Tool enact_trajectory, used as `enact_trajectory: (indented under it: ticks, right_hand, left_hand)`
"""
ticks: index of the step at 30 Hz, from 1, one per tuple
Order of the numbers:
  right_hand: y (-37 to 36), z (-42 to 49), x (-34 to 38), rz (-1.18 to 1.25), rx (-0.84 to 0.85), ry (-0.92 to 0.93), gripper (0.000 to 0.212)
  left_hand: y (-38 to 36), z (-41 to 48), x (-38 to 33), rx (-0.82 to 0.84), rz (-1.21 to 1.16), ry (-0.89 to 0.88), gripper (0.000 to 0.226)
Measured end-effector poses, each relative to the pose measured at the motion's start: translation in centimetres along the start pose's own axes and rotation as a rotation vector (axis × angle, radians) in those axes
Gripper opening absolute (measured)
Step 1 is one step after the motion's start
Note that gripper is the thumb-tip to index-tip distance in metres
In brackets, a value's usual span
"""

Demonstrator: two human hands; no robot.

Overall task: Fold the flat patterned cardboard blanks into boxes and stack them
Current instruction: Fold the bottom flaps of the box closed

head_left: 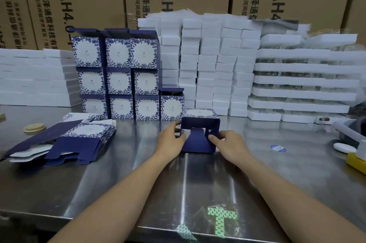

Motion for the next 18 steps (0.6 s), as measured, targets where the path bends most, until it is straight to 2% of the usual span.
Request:
enact_trajectory:
  ticks: [6,10,13,18]
  right_hand:
    - [-0.2,-0.2,0.3,0.068,0.029,0.041,0.035]
    - [0.3,-0.4,0.6,0.037,0.003,0.015,0.061]
    - [0.7,-0.8,1.2,0.0,-0.016,-0.013,0.079]
    - [0.8,-1.1,2.0,-0.041,-0.02,-0.009,0.077]
  left_hand:
    - [-0.2,-0.1,-0.2,0.043,-0.025,0.02,0.041]
    - [-0.2,-0.3,-0.2,0.032,-0.052,0.03,0.043]
    - [0.0,-0.6,-0.4,-0.017,0.014,0.042,0.051]
    - [0.1,-1.5,-1.0,-0.105,0.16,0.059,0.058]
Point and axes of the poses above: each hand's wrist, its own z-axis towards the middle knuckle, its own y-axis out of the back of the hand, x = y × z, the point moved 3 cm from there along z, towards the middle knuckle, and after that the axes turned 14 degrees about y, right-handed, at the moved point
